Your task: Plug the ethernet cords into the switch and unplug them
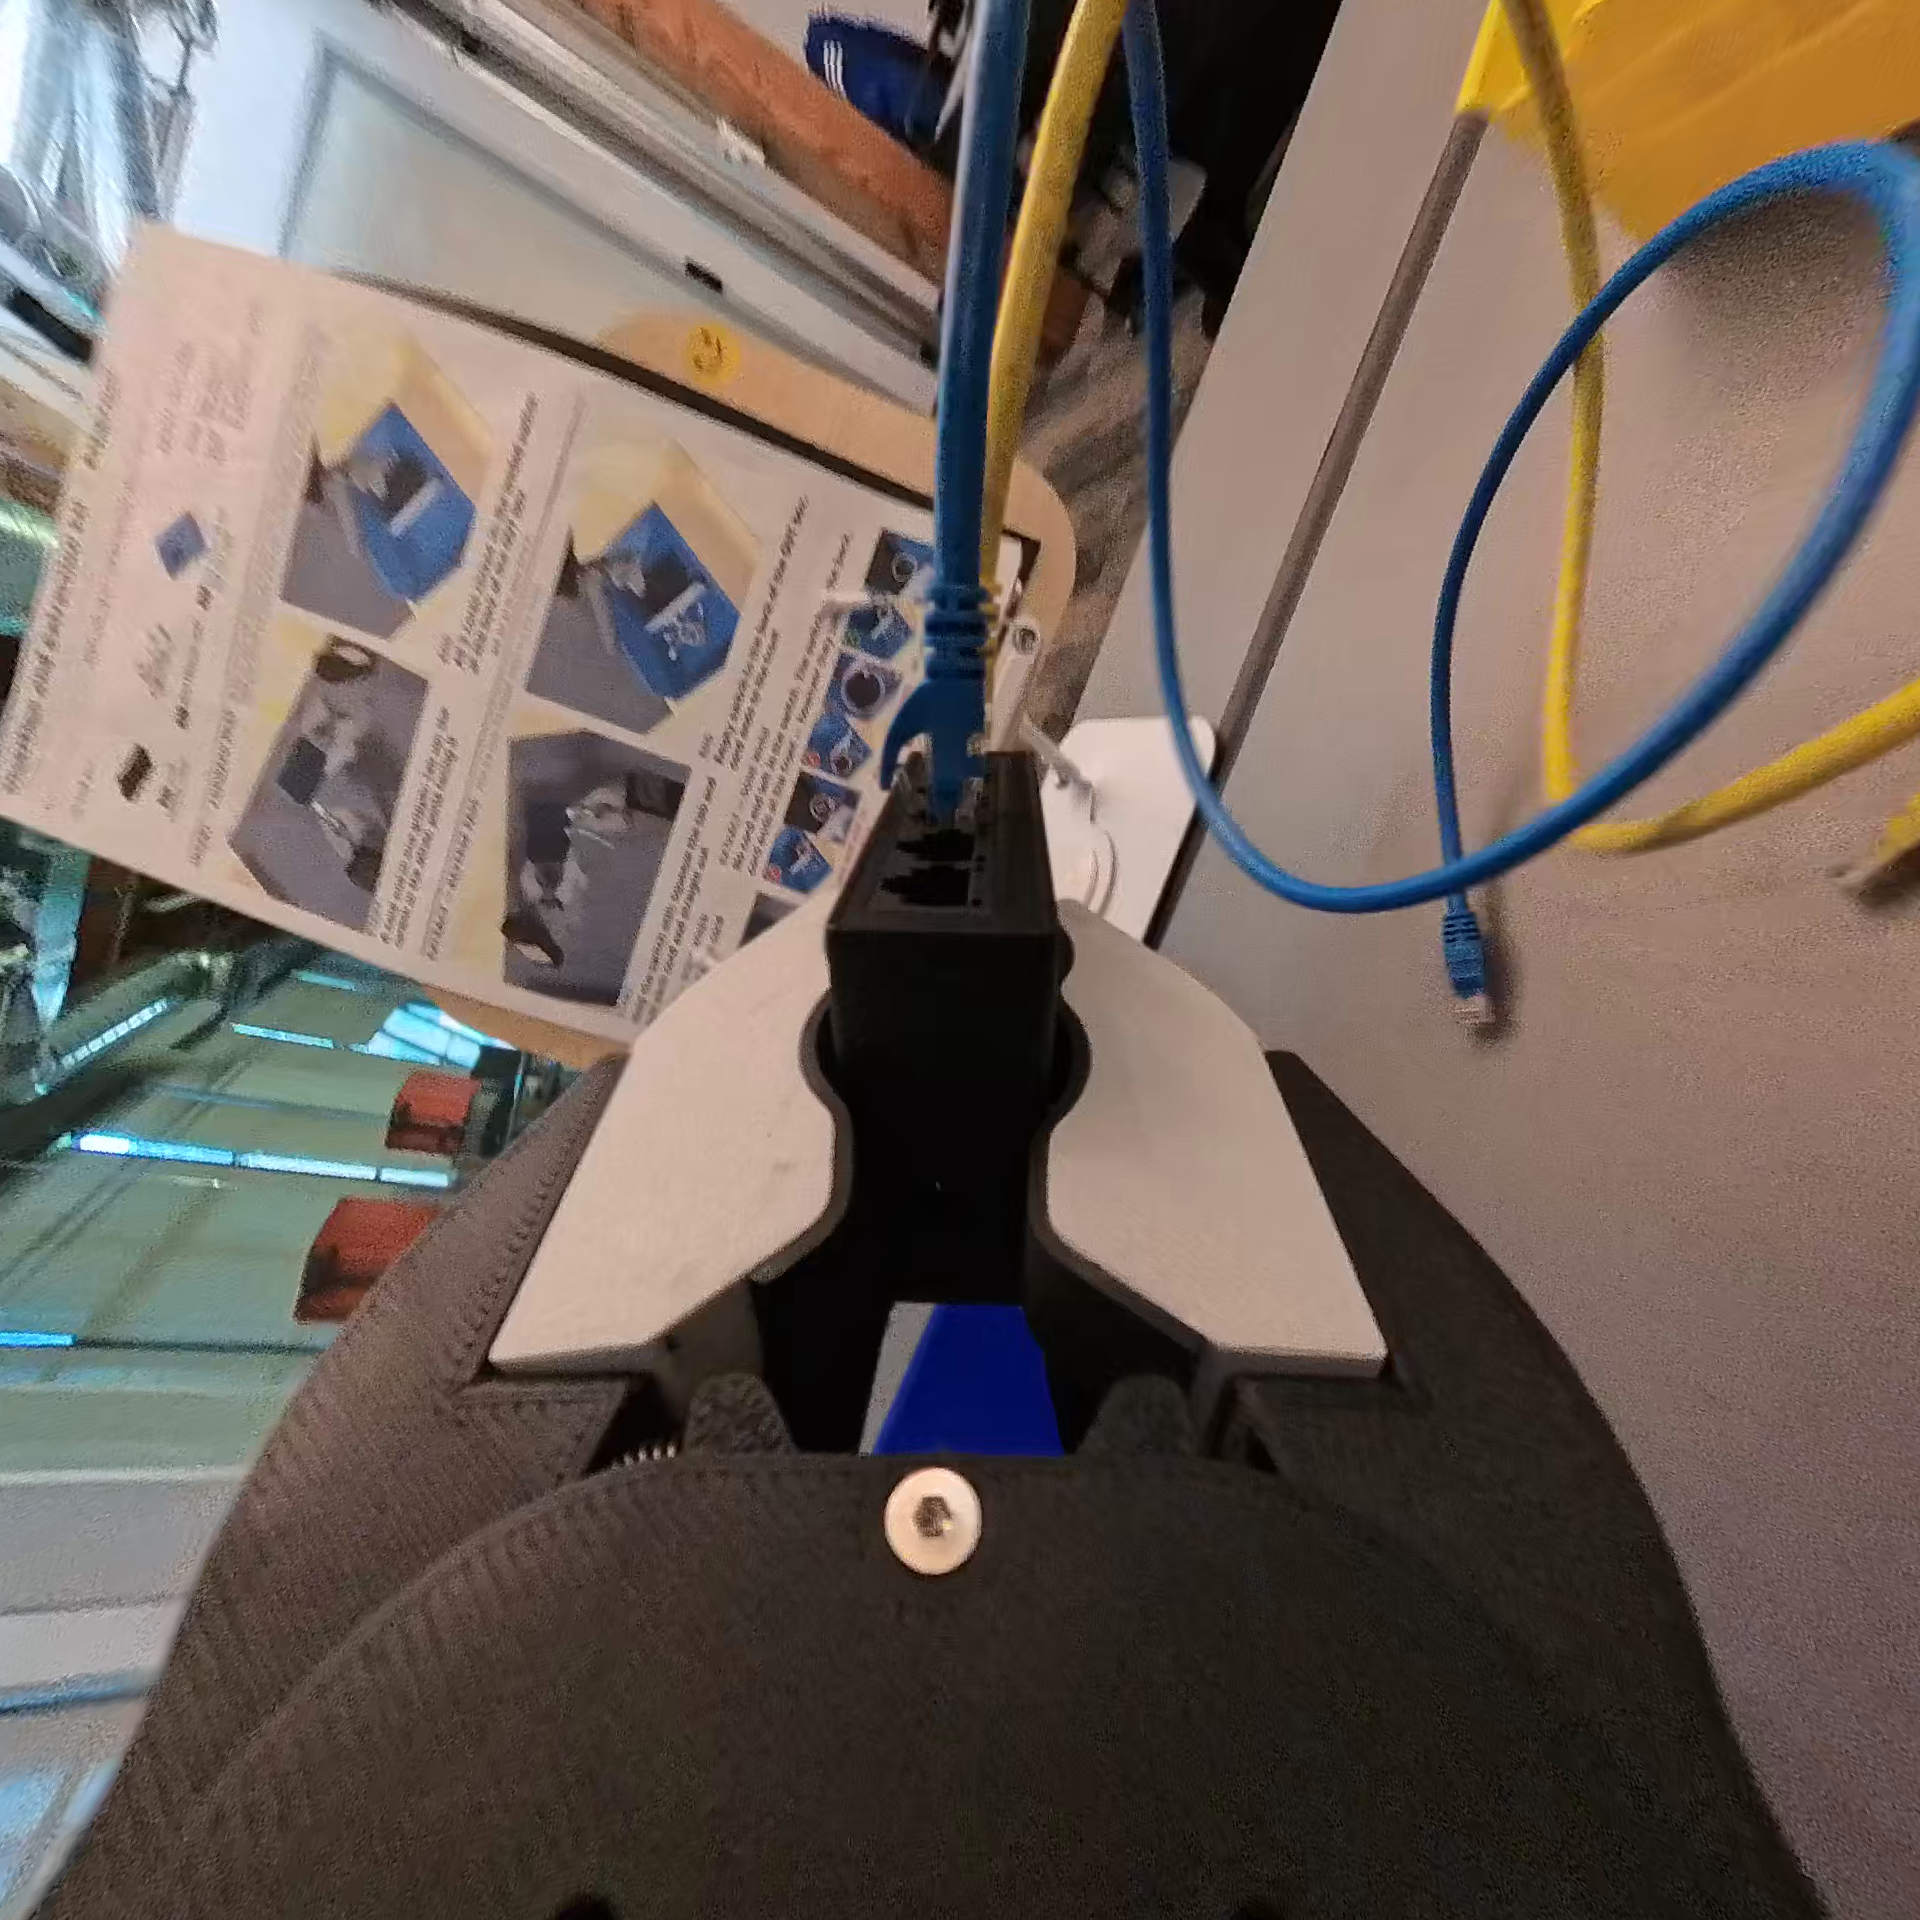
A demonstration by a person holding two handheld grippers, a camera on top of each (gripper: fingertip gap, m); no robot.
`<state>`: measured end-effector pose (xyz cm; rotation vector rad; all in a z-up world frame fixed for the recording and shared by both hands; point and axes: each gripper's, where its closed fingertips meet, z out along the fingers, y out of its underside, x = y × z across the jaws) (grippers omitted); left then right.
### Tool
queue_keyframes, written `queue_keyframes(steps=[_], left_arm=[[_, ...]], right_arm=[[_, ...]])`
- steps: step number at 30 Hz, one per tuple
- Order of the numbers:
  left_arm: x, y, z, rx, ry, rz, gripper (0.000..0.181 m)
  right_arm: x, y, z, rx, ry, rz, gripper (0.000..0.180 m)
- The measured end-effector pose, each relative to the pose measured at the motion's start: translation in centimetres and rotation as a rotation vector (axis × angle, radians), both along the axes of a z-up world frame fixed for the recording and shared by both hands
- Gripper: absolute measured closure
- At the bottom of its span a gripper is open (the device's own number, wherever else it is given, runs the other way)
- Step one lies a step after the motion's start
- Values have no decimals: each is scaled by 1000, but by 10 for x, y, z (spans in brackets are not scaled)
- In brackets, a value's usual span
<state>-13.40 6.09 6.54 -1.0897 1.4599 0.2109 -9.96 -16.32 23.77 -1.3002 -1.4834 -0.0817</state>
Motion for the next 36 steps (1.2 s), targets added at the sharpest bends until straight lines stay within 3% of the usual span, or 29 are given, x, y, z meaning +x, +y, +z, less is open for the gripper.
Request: queue_keyframes(steps=[4, 12, 15, 19, 27, 36], left_arm=[[-6, 15, -9, -49, -2, 41, 151], [-19, 12, 12, -69, -92, 22, 151], [-21, 9, 17, -69, -106, 15, 151], [-21, 1, 25, -60, -124, -5, 151], [-18, -15, 37, -43, -152, -51, 151], [-27, -22, 54, -29, -210, -74, 151]], right_arm=[[28, -8, 7, 26, -67, -108, 166], [119, -3, 45, 107, -123, -417, 166], [158, 2, 41, 46, -164, -545, 166], [204, 11, 5, -35, -194, -666, 165], [244, 31, -57, -130, -151, -736, 165], [272, 25, -181, -335, -126, -788, 166]])
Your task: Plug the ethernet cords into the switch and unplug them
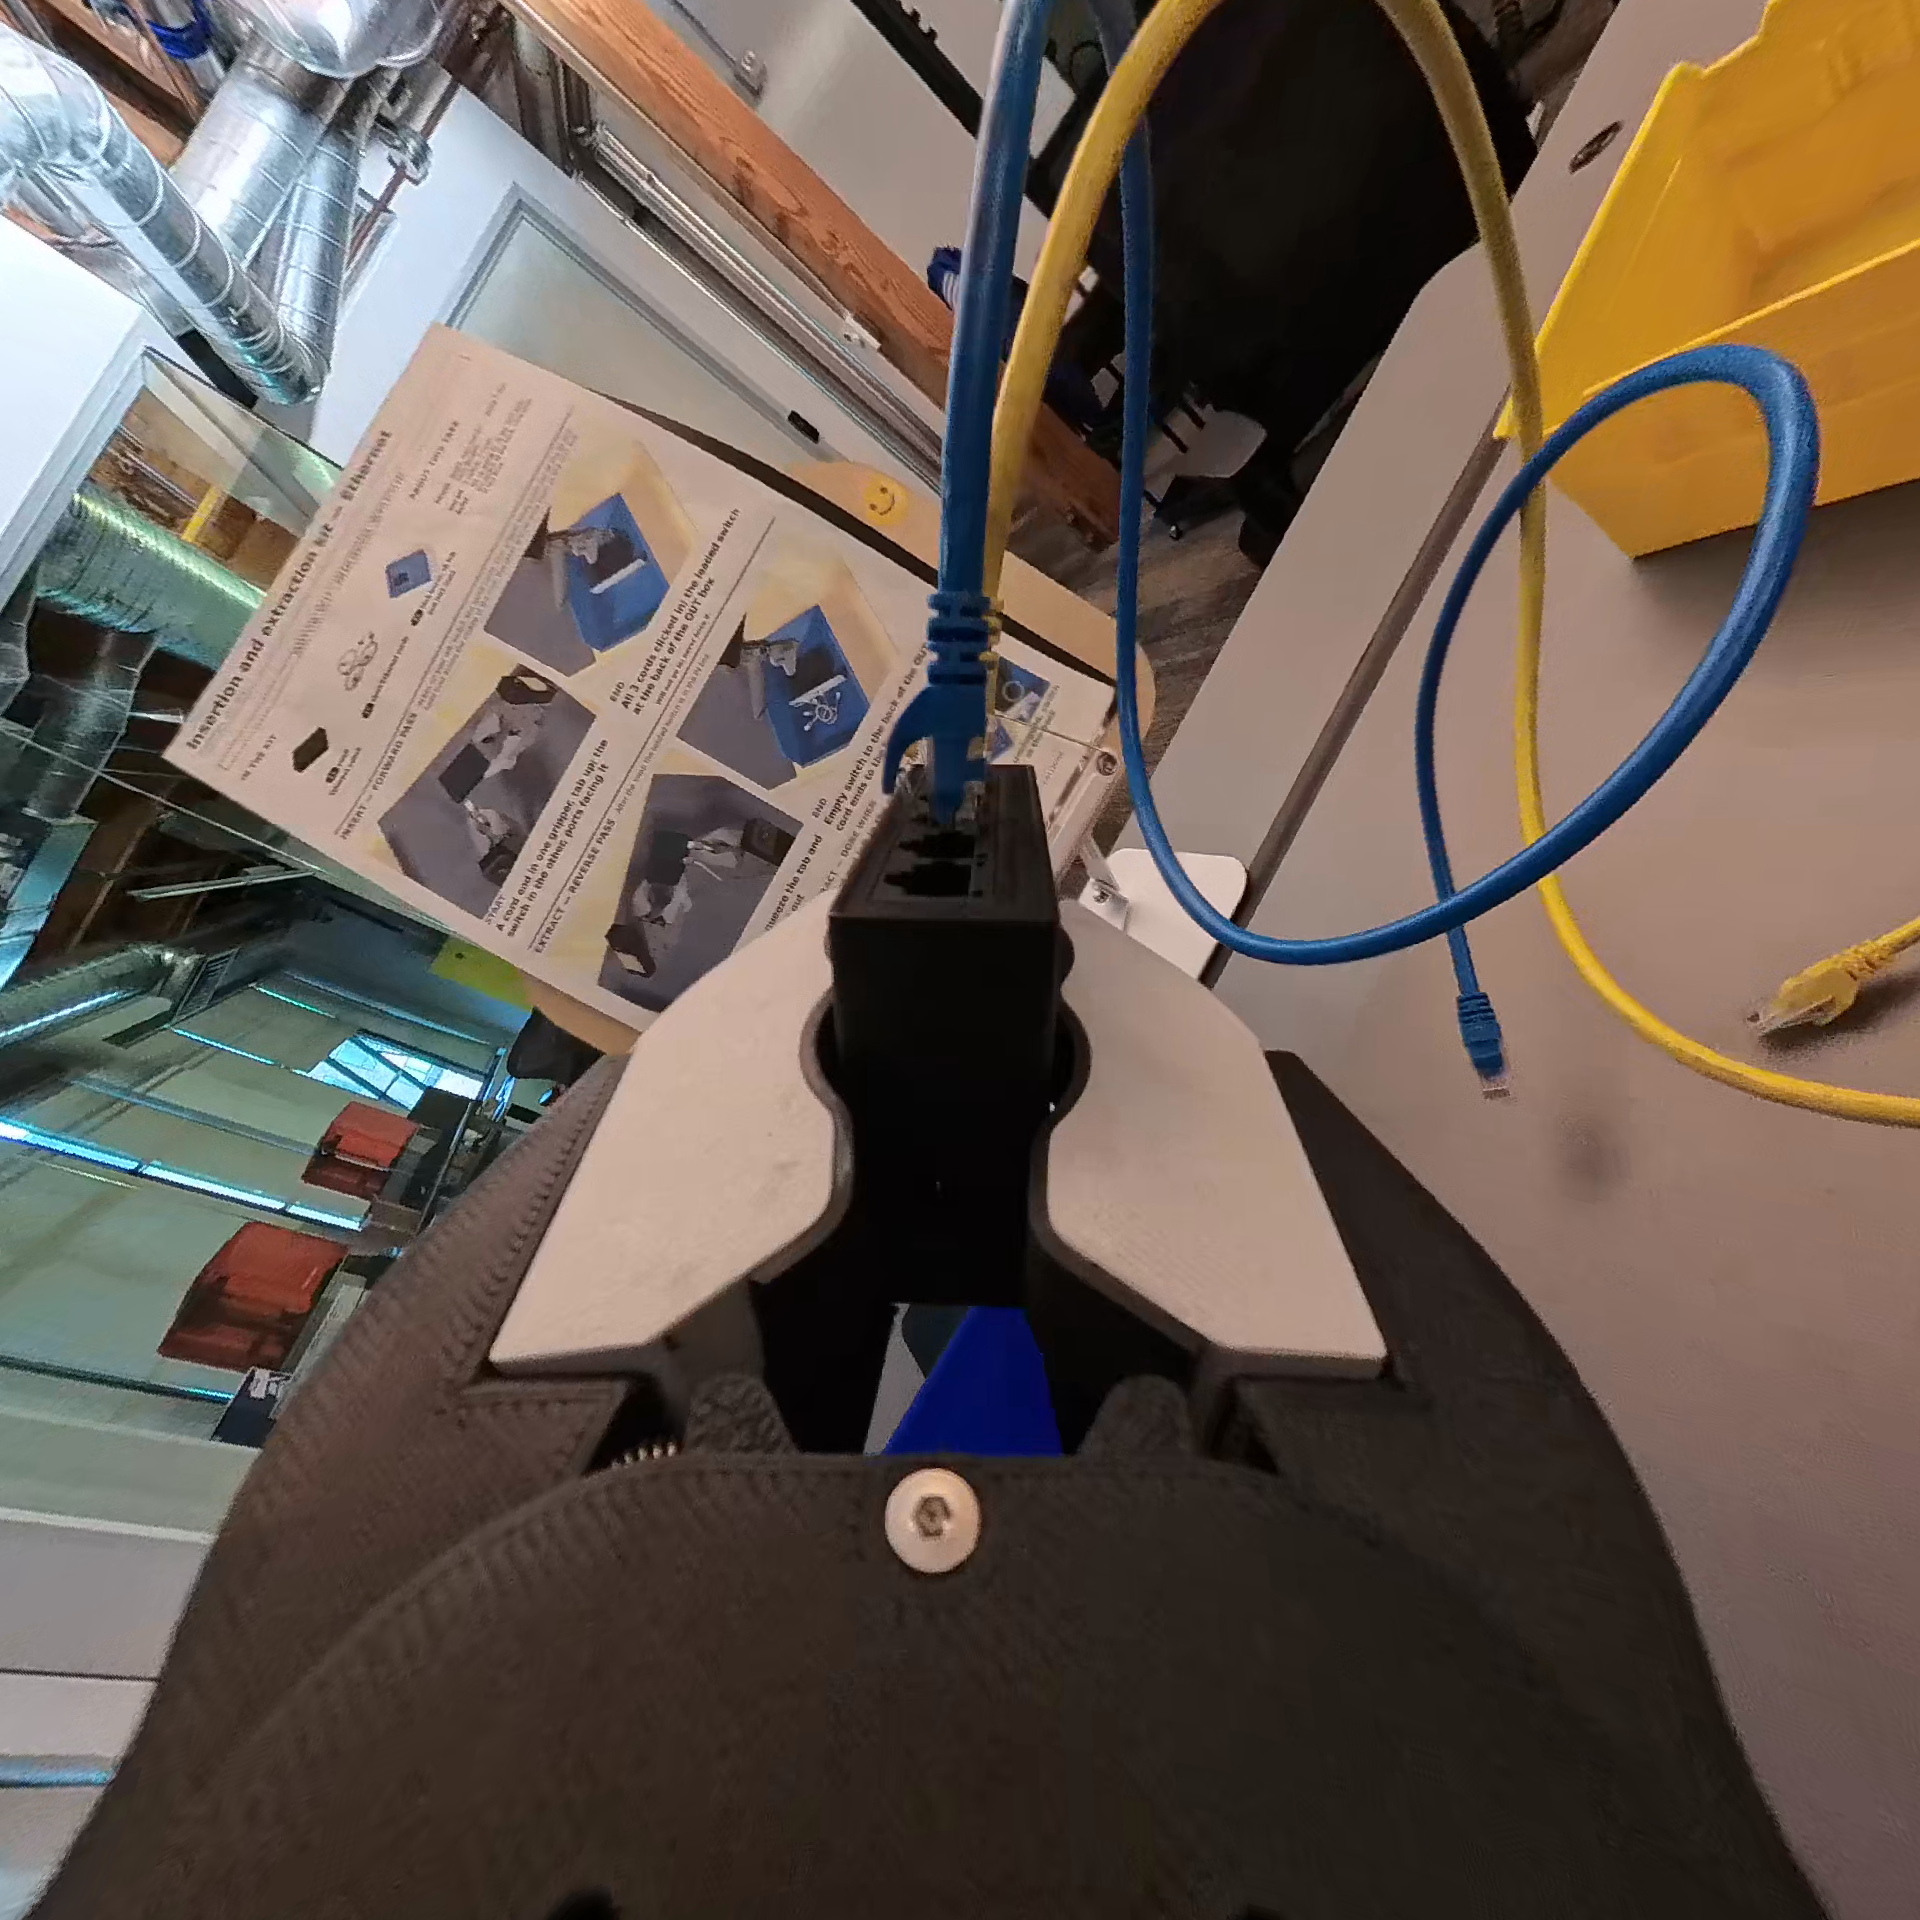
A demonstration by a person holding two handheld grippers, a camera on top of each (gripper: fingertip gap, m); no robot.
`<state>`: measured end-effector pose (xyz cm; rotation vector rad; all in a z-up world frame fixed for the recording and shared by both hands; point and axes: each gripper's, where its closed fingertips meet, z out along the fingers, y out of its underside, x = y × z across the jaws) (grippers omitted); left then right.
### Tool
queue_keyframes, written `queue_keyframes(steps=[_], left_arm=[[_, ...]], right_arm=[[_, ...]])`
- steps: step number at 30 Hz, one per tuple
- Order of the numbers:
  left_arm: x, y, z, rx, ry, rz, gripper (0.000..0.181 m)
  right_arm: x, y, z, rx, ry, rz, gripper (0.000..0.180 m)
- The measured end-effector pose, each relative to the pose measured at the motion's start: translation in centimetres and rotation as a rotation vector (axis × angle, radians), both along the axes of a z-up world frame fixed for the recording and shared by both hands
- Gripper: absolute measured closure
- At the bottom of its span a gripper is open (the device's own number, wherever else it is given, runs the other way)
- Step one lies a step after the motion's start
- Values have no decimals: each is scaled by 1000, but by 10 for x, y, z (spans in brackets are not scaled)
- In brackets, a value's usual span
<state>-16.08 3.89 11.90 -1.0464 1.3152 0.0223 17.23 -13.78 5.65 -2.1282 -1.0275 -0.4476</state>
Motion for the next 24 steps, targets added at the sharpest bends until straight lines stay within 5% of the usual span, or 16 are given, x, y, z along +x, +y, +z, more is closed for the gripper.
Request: queue_keyframes(steps=[6, 9, 15, 24], left_arm=[[-5, -4, 8, 14, -15, 6, 151], [-3, -9, 10, 19, -16, -2, 151], [3, -18, 10, 31, -8, -17, 151], [13, -17, -2, 6, 20, -37, 151]], right_arm=[[-21, -35, -69, -160, 170, -40, 165], [-7, -46, -113, -328, 231, -230, 165], [-44, -46, -148, -445, 655, -426, 165], [0, -80, -134, -430, 399, -593, 149]])
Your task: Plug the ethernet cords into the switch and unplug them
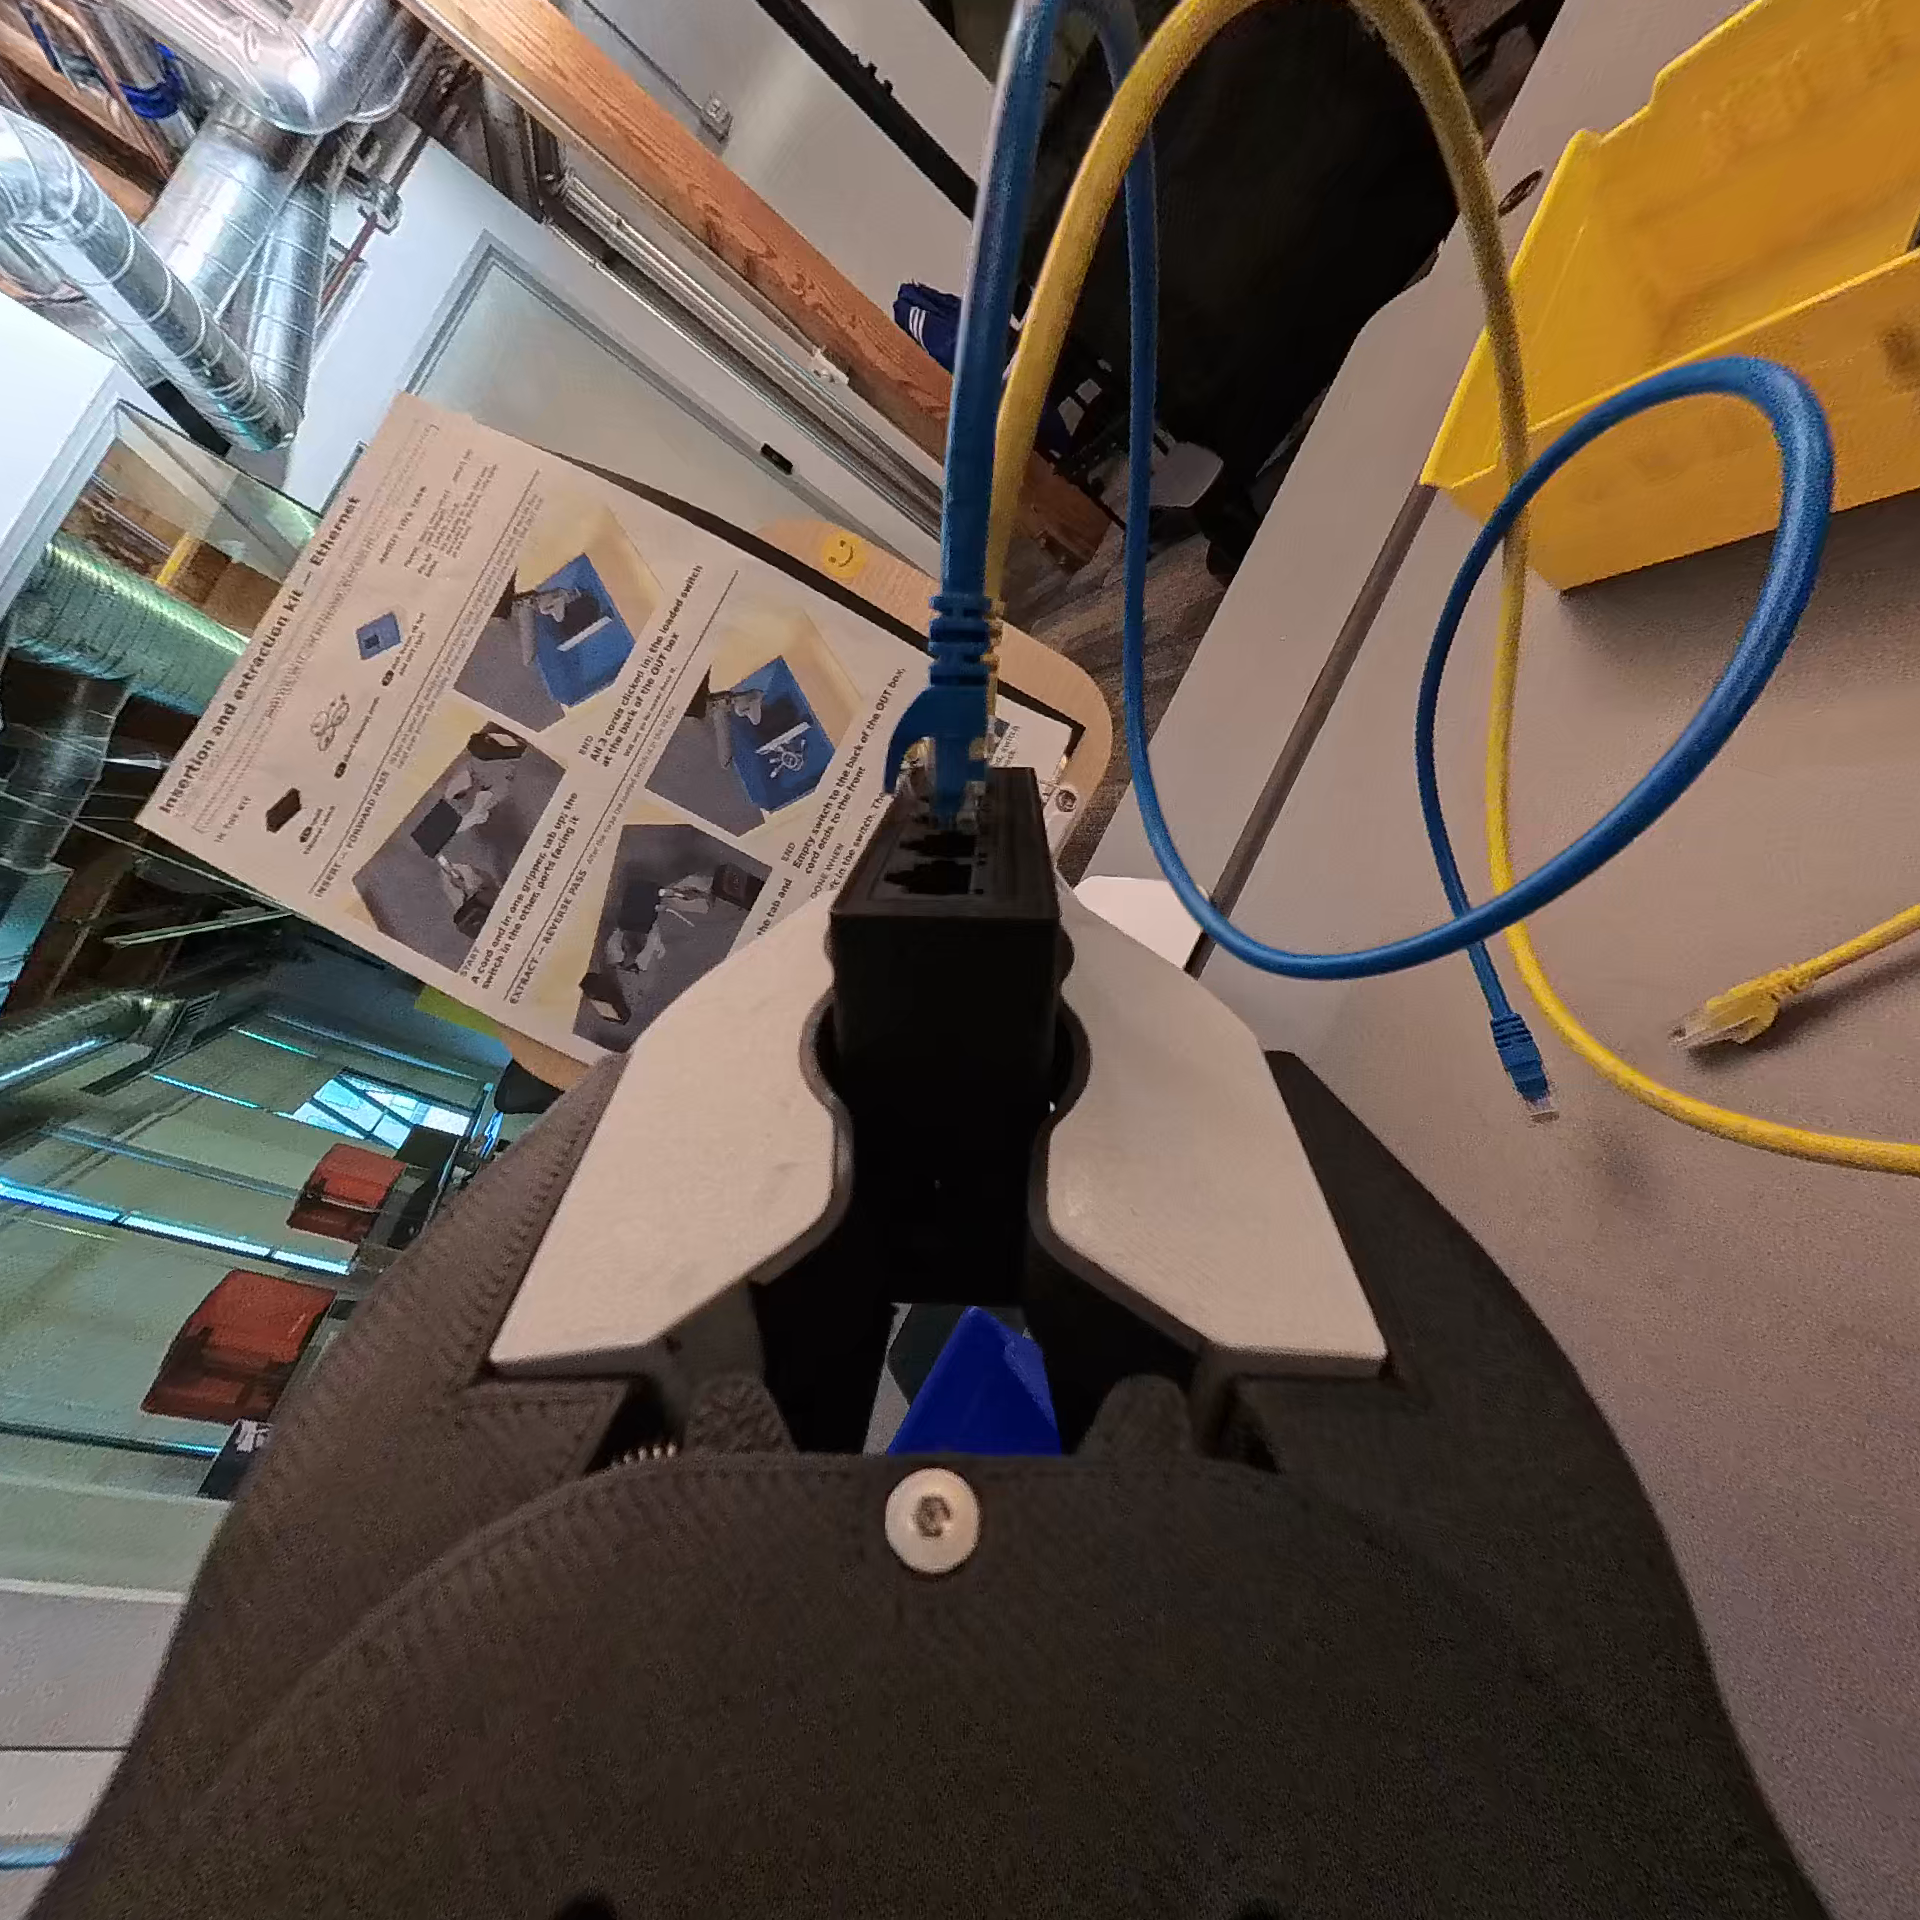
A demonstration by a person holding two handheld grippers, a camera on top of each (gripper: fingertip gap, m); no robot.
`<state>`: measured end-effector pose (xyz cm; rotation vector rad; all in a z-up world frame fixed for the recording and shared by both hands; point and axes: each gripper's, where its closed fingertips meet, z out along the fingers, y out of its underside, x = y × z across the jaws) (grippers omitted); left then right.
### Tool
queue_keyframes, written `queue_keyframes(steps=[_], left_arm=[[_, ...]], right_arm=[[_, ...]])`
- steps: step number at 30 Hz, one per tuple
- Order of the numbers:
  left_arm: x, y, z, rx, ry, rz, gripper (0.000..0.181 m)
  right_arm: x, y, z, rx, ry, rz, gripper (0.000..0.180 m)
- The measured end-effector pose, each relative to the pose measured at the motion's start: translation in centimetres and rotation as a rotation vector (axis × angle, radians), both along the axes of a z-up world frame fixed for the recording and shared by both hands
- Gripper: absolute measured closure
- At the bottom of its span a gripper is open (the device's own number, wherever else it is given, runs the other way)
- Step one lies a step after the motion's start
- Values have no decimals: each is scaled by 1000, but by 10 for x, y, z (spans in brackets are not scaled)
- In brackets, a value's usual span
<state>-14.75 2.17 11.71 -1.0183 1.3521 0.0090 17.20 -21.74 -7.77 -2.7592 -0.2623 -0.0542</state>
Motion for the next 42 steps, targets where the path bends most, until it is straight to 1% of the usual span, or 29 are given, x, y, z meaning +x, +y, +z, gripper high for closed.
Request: queue_keyframes(steps=[1, 4, 7, 8, 10, 12, 13, 15, 16, 18, 22, 27, 29, 32, 35, 36, 38, 39, 42], left_arm=[[1, 0, -1, 2, 3, 0, 151], [7, 5, -9, 70, 60, 53, 151], [20, 5, -22, 161, 135, 76, 151], [25, 5, -28, 179, 160, 83, 151], [32, 5, -38, 236, 215, 99, 151], [39, 4, -48, 271, 253, 98, 151], [42, 3, -51, 277, 263, 94, 151], [47, 0, -55, 303, 287, 90, 151], [48, -1, -56, 321, 297, 90, 151], [51, -5, -58, 334, 310, 79, 151], [51, -7, -58, 327, 318, 77, 151], [48, -13, -51, 299, 289, 59, 151], [47, -16, -47, 304, 280, 52, 151], [49, -23, -44, 317, 268, 37, 151], [49, -23, -43, 314, 264, 33, 151], [49, -22, -44, 309, 262, 33, 151], [47, -19, -44, 298, 260, 40, 151], [47, -17, -44, 293, 256, 44, 151], [44, -14, -43, 264, 243, 46, 151]], right_arm=[[1, -7, 6, 12, -5, 14, 149], [6, -29, 19, 68, -92, 80, 139], [-8, -29, 25, 254, -172, 245, 129], [-14, -28, 22, 299, -191, 290, 123], [-14, -26, 9, 341, -307, 359, 114], [-7, -22, -4, 338, -412, 392, 113], [0, -19, -10, 325, -451, 380, 114], [9, -16, -21, 276, -461, 360, 116], [12, -14, -23, 265, -466, 361, 131], [9, -11, -26, 250, -443, 393, 155], [4, -1, -24, 194, -377, 396, 160], [-8, 23, -5, 144, -238, 368, 167], [-9, 23, -9, 30, -158, 345, 166], [-10, 19, -21, -99, -97, 345, 164], [-4, 5, -35, -218, -99, 322, 151], [-4, 2, -38, -220, -94, 321, 149], [-6, 4, -35, -151, -93, 326, 137], [-8, 4, -29, -101, -85, 337, 134], [-12, 7, 7, 122, -15, 349, 127]])
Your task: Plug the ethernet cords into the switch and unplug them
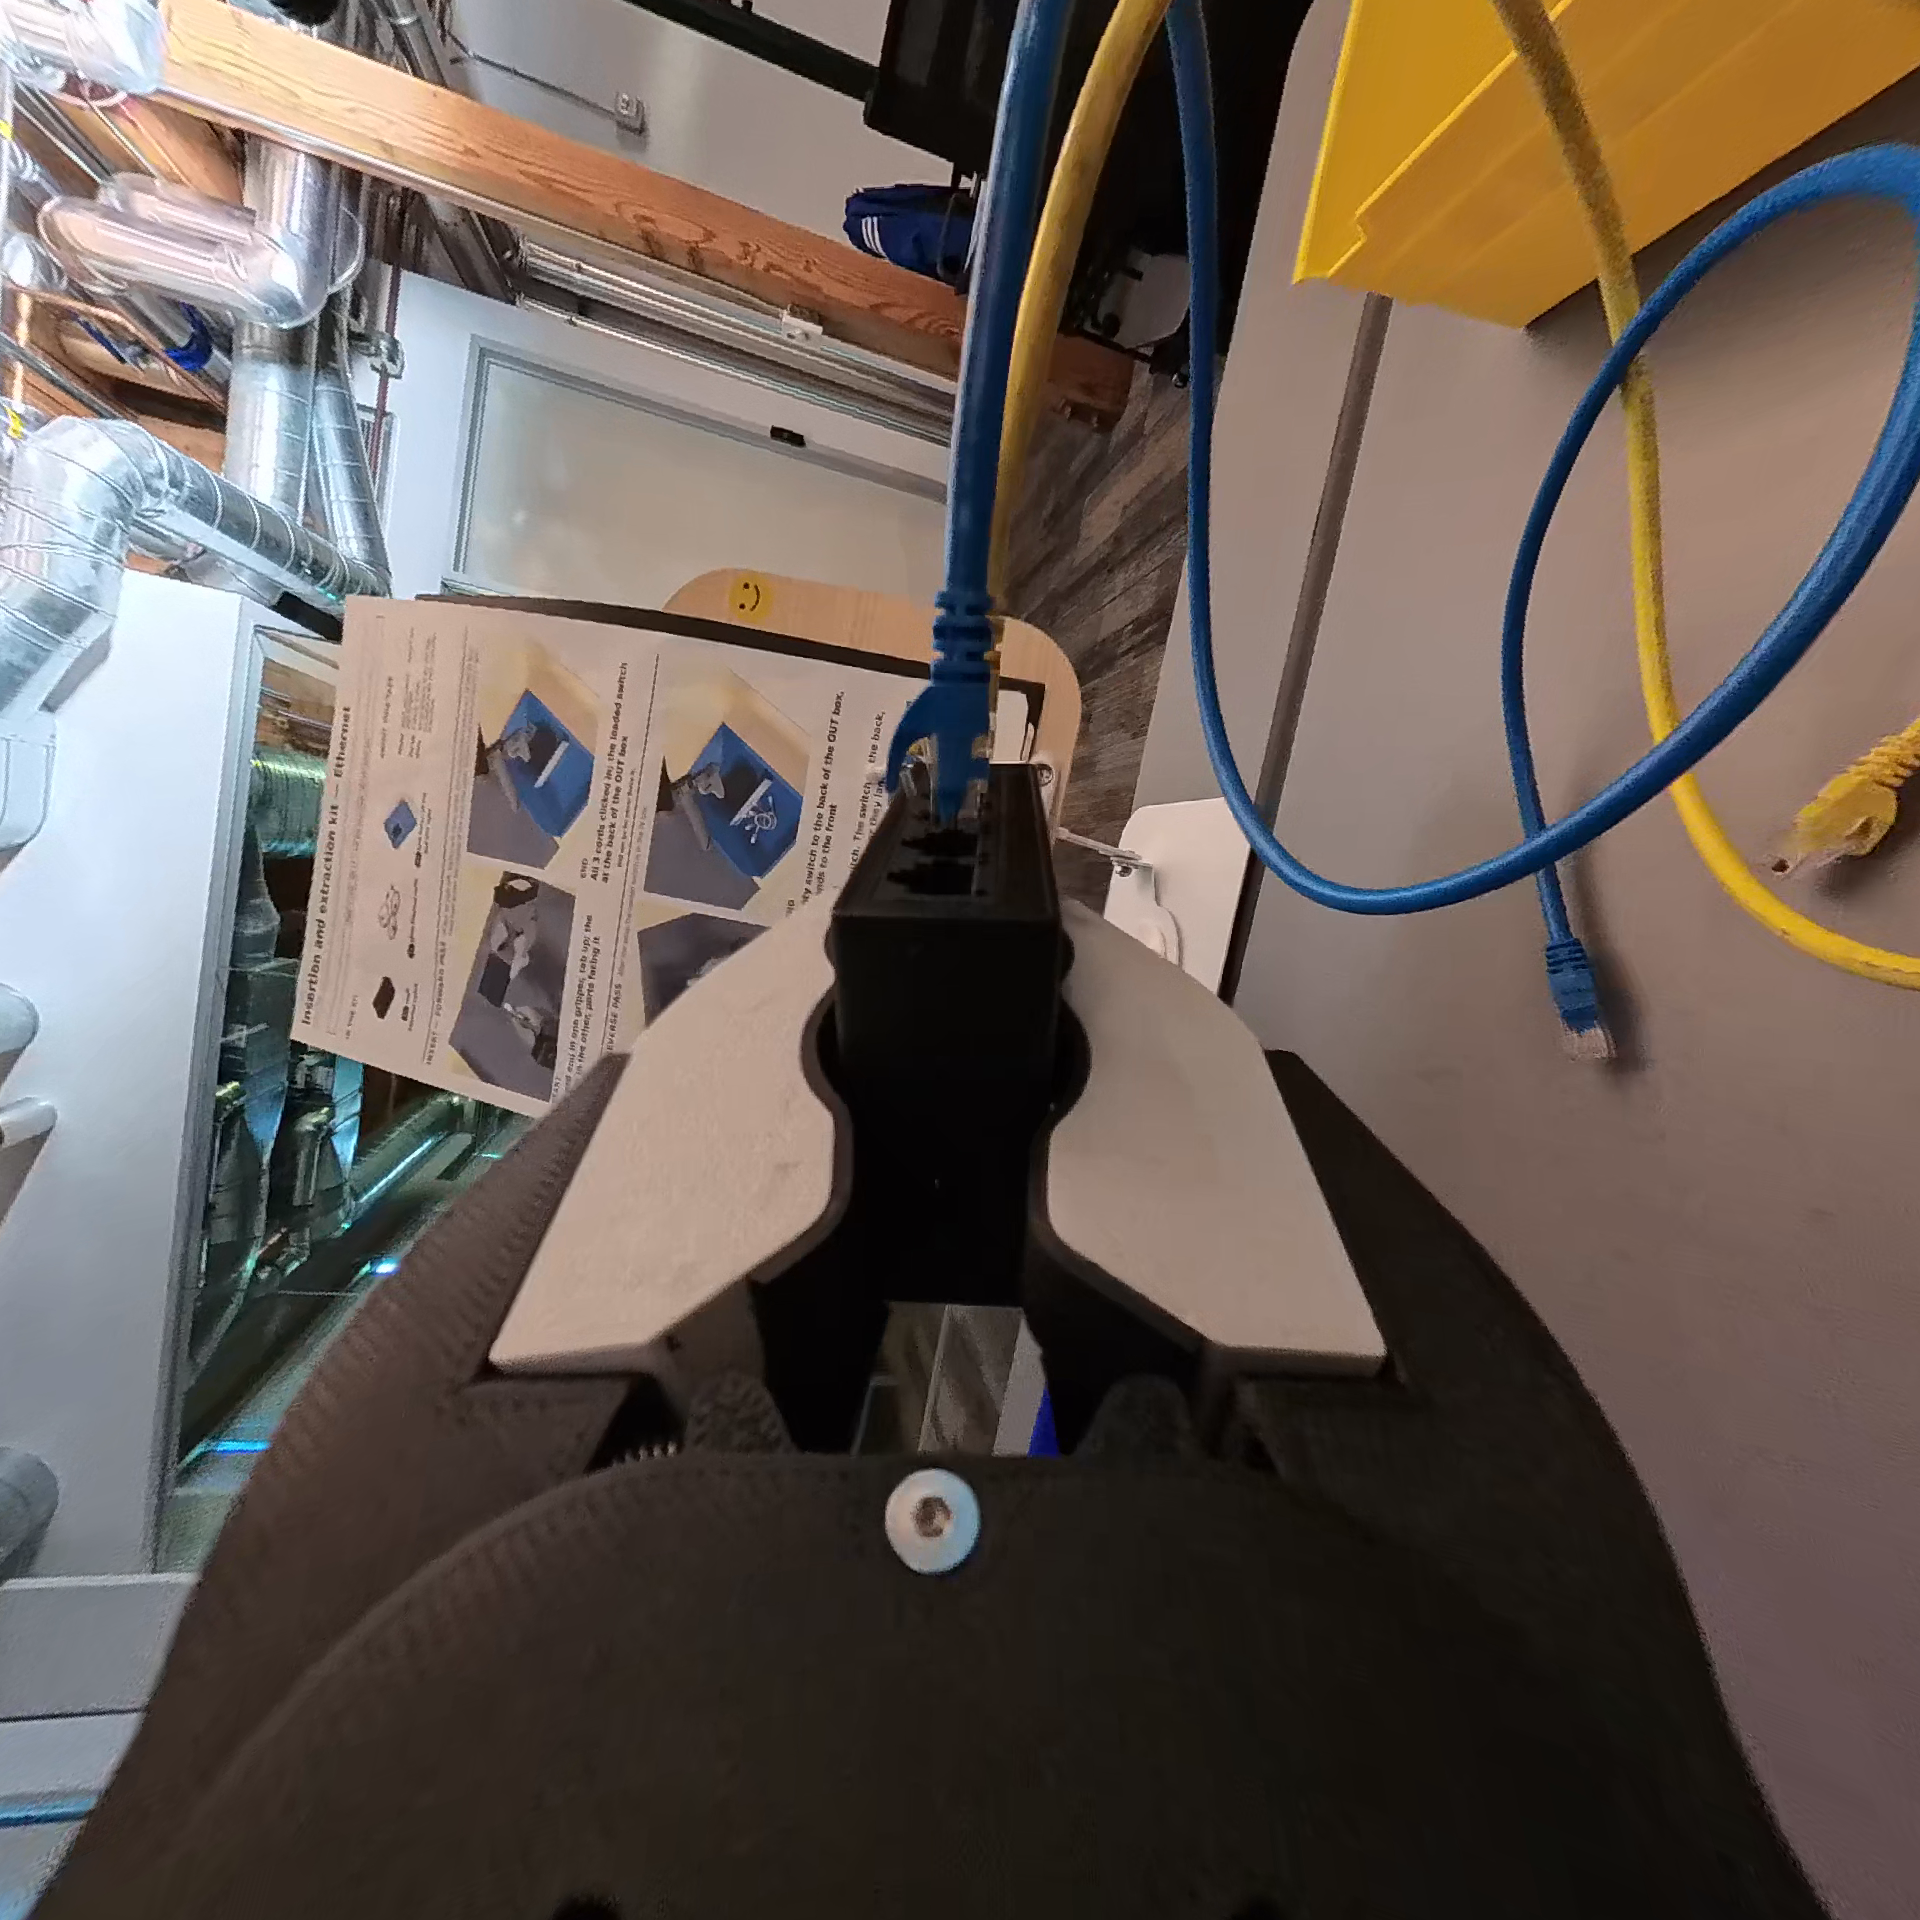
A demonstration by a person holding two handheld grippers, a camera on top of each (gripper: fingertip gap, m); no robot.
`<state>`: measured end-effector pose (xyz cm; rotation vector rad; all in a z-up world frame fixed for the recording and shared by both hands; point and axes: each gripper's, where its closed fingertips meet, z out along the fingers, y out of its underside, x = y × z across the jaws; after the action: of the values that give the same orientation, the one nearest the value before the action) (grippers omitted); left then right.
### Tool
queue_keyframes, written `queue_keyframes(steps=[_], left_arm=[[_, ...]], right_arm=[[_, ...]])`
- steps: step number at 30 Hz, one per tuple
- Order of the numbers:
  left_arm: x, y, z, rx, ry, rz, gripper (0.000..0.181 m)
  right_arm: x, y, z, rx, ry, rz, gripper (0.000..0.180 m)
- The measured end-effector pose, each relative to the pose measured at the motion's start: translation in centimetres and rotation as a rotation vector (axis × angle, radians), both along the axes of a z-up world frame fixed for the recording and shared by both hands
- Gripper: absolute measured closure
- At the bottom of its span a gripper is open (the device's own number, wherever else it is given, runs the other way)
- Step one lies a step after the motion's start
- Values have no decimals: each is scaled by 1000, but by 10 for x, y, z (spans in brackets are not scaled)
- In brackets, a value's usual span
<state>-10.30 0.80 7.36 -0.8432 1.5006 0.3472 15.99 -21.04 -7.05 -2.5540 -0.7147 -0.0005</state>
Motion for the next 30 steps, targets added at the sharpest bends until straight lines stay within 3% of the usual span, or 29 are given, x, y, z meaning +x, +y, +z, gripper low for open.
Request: queue_keyframes(steps=[3, 5, 7, 9, 12, 14, 17, 22, 28, 30], left_arm=[[-1, 3, 0, -16, -5, 5, 148], [-1, 4, -1, -29, -9, 8, 151], [-1, 4, -2, -45, -13, 5, 152], [-1, 4, -2, -57, -20, 5, 151], [-2, 5, -1, -69, -32, 2, 151], [-2, 5, 1, -83, -47, -5, 151], [-7, 7, 5, -122, -80, -22, 151], [-27, 14, 25, -185, -175, -39, 151], [-38, 2, 46, -276, -288, -151, 151], [-38, -7, 50, -306, -313, -213, 151]], right_arm=[[35, 8, 45, 249, 74, -142, 120], [106, 12, 67, 408, -44, -444, 117], [156, 1, 59, 386, -113, -660, 114], [164, 1, 34, 301, -22, -739, 111], [160, -1, -4, 142, 60, -795, 112], [163, -10, -24, 41, 19, -838, 136], [143, -7, -37, -26, 139, -814, 173], [142, -20, -37, -32, 236, -938, 175], [156, -39, -36, 13, 176, -942, 173], [165, -44, -26, 35, 60, -939, 167]])
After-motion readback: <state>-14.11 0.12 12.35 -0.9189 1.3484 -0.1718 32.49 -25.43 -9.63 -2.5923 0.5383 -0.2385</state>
